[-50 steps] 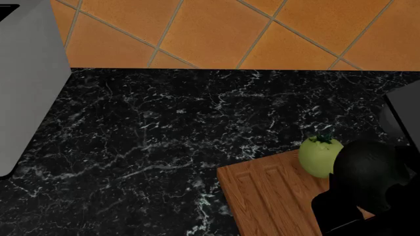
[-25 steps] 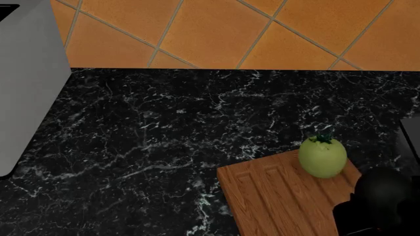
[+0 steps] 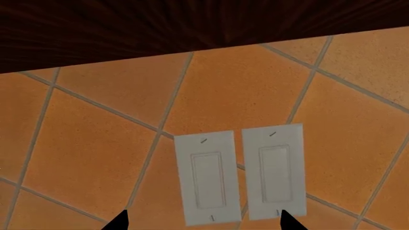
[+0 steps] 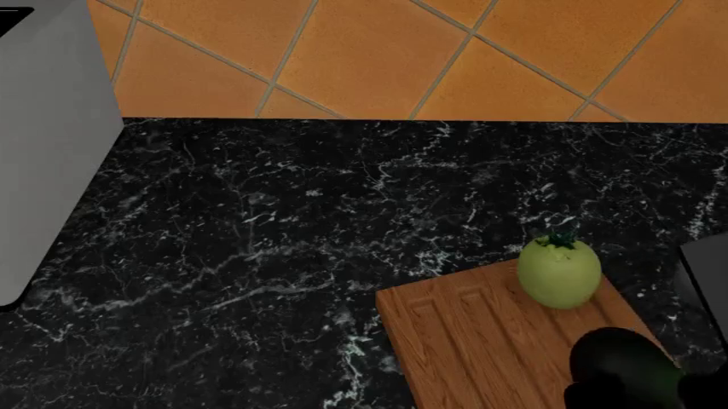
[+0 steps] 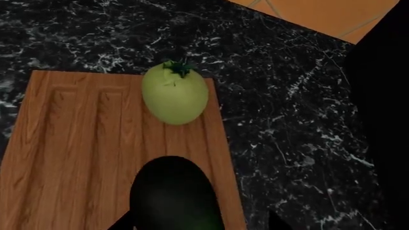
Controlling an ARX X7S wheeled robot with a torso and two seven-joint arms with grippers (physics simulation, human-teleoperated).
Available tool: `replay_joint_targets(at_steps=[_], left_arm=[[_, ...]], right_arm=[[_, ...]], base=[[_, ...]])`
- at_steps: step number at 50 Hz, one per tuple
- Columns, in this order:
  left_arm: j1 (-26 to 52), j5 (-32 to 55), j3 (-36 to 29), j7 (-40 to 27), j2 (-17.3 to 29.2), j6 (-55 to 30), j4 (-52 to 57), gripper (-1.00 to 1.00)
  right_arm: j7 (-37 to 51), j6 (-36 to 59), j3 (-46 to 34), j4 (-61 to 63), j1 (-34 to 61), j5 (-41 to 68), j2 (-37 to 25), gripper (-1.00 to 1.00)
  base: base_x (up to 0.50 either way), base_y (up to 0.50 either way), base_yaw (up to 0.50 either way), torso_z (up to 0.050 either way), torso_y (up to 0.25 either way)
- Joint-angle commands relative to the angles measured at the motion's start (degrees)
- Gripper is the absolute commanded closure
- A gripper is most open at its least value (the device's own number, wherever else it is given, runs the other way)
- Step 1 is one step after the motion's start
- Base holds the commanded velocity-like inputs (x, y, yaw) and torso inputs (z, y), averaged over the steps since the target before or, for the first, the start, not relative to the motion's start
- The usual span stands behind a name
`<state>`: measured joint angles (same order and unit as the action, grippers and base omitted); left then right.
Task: Place the avocado, onion, tomato and bell pepper on the cutting board.
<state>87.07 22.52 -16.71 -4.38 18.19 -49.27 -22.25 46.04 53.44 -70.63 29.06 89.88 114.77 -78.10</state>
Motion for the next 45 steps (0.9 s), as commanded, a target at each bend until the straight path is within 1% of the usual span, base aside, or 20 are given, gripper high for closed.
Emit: replay_joint_targets(at_steps=[1, 3, 7, 13, 21, 31, 41, 44, 45], left_arm=[[-0.02, -0.55, 1.84, 1.14, -0.98, -0.39, 0.46, -1.0], [-0.13, -0.52, 1.82, 1.11, -0.98, -0.38, 0.52, -1.0], [-0.17, -0.49, 1.81, 1.11, -0.91, -0.27, 0.44, -1.0], [-0.28, -0.28, 1.94, 0.92, -0.92, -0.44, 0.77, -1.0], [-0.01, 0.03, 2.15, 0.72, -0.77, -0.94, 1.24, -1.0], [-0.06, 0.75, 2.5, 0.28, -0.75, -2.45, 2.28, -1.0], [0.87, 0.38, 1.52, 0.64, -1.36, -1.74, 1.04, -1.0], [1.28, 0.18, 1.17, 0.75, -1.6, -1.48, 0.39, -1.0], [1.52, 0.14, 1.06, 0.8, -1.75, -1.4, 0.12, -1.0]], right_arm=[[-0.98, 1.1, 1.92, -0.32, 0.63, -1.18, 1.55, -1.0], [-0.44, 1.67, 2.09, -0.35, 1.15, -0.65, 1.77, -1.0], [2.77, 5.18, 3.44, 0.03, 5.25, 2.84, 3.37, -1.0], [9.34, 10.61, 4.97, -0.1, 13.61, 10.64, 7.69, -1.0], [16.46, 13.95, 4.18, -1.24, 22.09, 19.11, 14.26, -1.0], [19.3, 14.28, 2.82, -0.76, 27.88, 27.56, 20.06, -1.0], [19.23, 12.39, 2.7, 1.49, 31.58, 36.72, 22.07, -1.0], [19.57, 12.04, 2.38, 1.97, 32.82, 39.81, 21.46, -1.0], [18.36, 11.57, 3.65, 2.26, 33.14, 40.55, 21.44, -1.0]], base=[[0.0, 0.0, 0.0, 0.0, 0.0], [0.0, 0.0, 0.0, 0.0, 0.0], [0.0, 0.0, 0.0, 0.0, 0.0], [0.0, 0.0, 0.0, 0.0, 0.0], [0.0, 0.0, 0.0, 0.0, 0.0], [0.0, 0.0, 0.0, 0.0, 0.0], [0.0, 0.0, 0.0, 0.0, 0.0], [0.0, 0.0, 0.0, 0.0, 0.0], [0.0, 0.0, 0.0, 0.0, 0.0]])
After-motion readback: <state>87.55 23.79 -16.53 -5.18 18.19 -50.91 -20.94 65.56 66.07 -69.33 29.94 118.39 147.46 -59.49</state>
